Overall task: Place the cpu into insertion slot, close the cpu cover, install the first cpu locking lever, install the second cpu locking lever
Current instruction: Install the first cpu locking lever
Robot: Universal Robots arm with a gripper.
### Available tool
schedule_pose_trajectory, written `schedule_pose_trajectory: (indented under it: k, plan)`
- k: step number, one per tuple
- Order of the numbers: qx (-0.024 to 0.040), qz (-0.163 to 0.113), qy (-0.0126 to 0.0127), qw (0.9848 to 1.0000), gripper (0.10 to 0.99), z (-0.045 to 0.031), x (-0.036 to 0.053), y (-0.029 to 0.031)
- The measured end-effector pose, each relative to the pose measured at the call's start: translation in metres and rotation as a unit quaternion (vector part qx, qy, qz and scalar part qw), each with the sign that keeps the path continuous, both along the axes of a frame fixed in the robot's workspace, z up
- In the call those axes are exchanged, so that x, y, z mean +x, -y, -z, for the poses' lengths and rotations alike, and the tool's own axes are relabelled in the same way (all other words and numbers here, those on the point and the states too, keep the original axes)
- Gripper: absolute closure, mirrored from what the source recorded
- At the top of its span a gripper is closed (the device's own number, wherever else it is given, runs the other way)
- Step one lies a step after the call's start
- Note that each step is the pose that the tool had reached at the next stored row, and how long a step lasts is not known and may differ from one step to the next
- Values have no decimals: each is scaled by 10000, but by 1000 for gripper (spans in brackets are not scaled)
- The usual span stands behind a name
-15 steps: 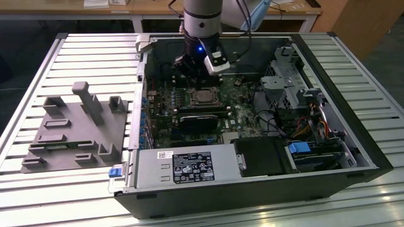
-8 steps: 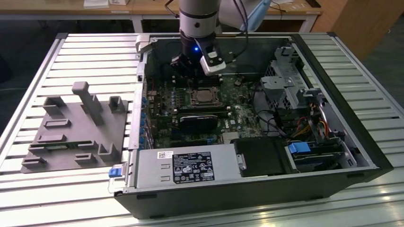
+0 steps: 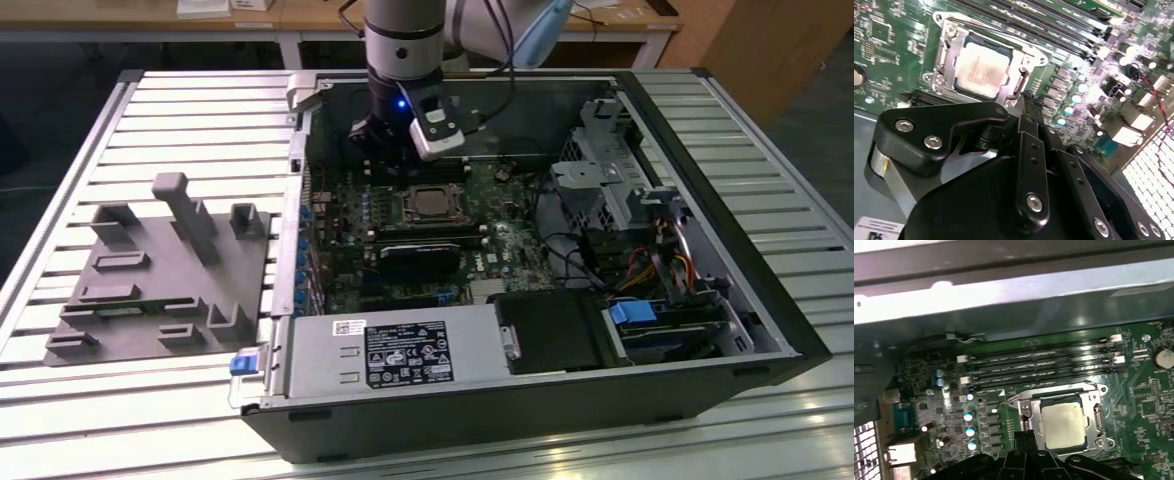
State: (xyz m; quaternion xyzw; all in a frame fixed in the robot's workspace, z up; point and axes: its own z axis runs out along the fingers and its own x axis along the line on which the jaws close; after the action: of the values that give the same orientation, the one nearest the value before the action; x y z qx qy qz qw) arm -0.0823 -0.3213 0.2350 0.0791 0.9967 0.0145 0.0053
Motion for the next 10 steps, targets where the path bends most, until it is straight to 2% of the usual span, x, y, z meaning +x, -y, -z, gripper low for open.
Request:
schedule_pose_trajectory:
  k: [10]
  plan:
    - [0, 0, 44, 10000, 980, 0, -199, 0]
